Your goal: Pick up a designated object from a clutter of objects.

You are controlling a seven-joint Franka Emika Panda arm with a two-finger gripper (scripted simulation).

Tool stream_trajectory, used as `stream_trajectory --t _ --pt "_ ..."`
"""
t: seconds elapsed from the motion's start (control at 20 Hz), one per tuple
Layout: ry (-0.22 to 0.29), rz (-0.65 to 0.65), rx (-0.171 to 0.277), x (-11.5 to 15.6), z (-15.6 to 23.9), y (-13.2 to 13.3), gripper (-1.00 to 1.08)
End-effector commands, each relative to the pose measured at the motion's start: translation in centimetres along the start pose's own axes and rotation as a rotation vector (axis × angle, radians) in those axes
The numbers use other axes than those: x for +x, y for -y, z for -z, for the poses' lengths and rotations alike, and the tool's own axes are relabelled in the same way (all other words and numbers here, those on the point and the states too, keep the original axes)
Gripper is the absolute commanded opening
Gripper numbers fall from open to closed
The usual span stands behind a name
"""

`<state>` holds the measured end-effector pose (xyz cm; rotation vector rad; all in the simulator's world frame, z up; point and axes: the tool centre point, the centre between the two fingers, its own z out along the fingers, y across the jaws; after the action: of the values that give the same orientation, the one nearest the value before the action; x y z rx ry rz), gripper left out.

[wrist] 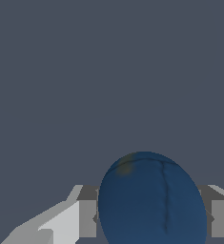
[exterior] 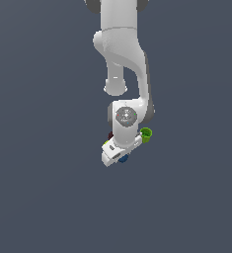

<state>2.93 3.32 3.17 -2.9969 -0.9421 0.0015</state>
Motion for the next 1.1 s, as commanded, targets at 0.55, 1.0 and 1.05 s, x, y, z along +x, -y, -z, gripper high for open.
stream_trajectory --t 0.55,1.0,1.05 --pt "-0.001 -0.001 -0.001 0.0 0.1 0.0 -1.0" --pt "-0.001 0.0 -0.001 0.8 3.6 0.9 -1.0" --pt "-0.001 0.0 -0.001 0.9 4.3 1.1 -1.0"
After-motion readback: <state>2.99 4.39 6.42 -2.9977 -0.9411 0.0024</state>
